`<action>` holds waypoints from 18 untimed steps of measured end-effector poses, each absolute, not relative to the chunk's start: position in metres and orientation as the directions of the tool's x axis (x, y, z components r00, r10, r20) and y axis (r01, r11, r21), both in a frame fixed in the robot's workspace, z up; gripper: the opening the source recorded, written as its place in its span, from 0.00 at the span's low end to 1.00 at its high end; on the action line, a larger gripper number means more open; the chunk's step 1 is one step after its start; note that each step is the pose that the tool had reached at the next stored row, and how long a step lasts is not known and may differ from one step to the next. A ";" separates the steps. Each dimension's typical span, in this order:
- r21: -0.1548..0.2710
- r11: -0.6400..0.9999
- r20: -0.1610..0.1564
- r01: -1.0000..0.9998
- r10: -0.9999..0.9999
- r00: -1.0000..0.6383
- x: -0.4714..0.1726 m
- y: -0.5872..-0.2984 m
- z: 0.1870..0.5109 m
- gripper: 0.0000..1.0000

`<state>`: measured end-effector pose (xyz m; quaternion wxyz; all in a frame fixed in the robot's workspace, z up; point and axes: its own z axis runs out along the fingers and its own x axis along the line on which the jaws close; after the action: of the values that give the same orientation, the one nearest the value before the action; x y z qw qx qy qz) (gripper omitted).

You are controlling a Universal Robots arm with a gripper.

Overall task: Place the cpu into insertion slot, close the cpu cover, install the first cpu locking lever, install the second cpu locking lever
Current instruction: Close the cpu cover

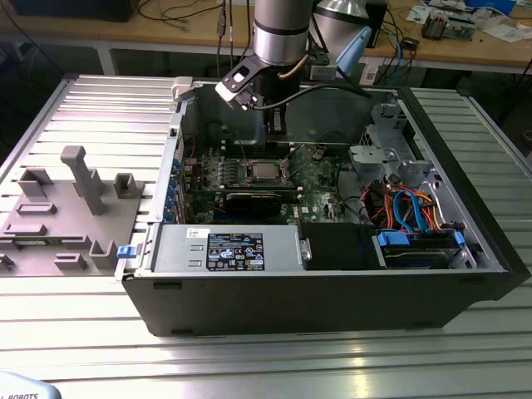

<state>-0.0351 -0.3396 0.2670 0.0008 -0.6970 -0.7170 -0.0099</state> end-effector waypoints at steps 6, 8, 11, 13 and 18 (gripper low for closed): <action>0.013 0.028 0.015 1.000 0.999 -0.028 -0.035 -0.343 0.267 0.11; 0.013 0.027 0.015 1.000 1.000 -0.028 -0.035 -0.343 0.267 0.11; 0.013 0.027 0.015 1.000 1.000 -0.028 -0.035 -0.343 0.267 0.11; 0.013 0.027 0.015 1.000 1.000 -0.028 -0.034 -0.343 0.267 0.11; 0.013 0.027 0.015 1.000 1.000 -0.028 -0.027 -0.343 0.267 0.11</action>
<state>-0.0271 -0.3430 0.2669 0.0009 -0.6973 -0.7167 -0.0099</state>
